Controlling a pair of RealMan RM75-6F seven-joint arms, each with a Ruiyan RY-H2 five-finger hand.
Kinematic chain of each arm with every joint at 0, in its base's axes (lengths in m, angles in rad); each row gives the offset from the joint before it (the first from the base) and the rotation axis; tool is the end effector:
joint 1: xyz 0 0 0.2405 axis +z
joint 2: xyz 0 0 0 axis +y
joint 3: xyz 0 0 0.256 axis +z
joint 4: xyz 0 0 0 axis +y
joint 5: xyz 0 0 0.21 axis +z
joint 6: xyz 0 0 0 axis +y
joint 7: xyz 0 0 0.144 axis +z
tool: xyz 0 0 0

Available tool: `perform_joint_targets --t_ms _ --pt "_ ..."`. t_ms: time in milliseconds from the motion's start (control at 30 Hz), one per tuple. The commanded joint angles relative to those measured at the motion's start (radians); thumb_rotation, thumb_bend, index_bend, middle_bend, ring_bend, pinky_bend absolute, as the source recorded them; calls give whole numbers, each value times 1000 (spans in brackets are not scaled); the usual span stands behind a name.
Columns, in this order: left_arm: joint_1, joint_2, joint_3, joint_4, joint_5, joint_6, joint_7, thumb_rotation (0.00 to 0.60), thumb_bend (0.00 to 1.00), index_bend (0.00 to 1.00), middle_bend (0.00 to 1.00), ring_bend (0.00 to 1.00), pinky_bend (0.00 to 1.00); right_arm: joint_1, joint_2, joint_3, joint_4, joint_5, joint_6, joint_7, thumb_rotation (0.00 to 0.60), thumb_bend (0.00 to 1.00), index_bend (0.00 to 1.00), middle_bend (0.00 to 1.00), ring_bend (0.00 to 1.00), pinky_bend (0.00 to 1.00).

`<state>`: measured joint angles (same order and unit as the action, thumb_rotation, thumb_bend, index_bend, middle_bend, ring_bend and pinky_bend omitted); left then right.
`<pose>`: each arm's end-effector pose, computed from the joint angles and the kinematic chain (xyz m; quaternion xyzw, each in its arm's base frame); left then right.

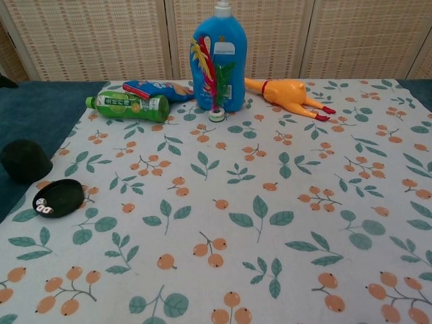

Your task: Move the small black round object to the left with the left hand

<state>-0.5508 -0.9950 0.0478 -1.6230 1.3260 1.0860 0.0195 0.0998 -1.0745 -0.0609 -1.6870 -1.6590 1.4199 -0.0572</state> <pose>-0.2687 0.2944 0.1507 -0.7282 -0.3674 -0.2936 0.4986 -0.2891 -0.1572 0.1354 0.6803 -0.3865 0.3583 0.5093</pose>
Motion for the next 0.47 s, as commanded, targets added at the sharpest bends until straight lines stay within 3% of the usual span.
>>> perform_joint_targets --t_ms 33,200,333,467 --pt "192 22 45 -36 129 268 -86 600 378 0 0 0 125 -8 -1 4 1 -4 19 -3 600 180 0 0 0 0" --pt "422 -98 115 80 208 535 -109 600 378 0 0 0 97 -22 -29 31 18 24 52 -52 600 180 0 0 0 0" --pt "462 -126 100 154 262 618 -160 600 382 0 0 0 83 -19 -38 36 19 36 42 -63 600 180 0 0 0 0" --pt "482 -129 90 190 275 634 -200 600 384 0 0 0 85 -20 -44 39 14 40 43 -83 600 180 0 0 0 0"
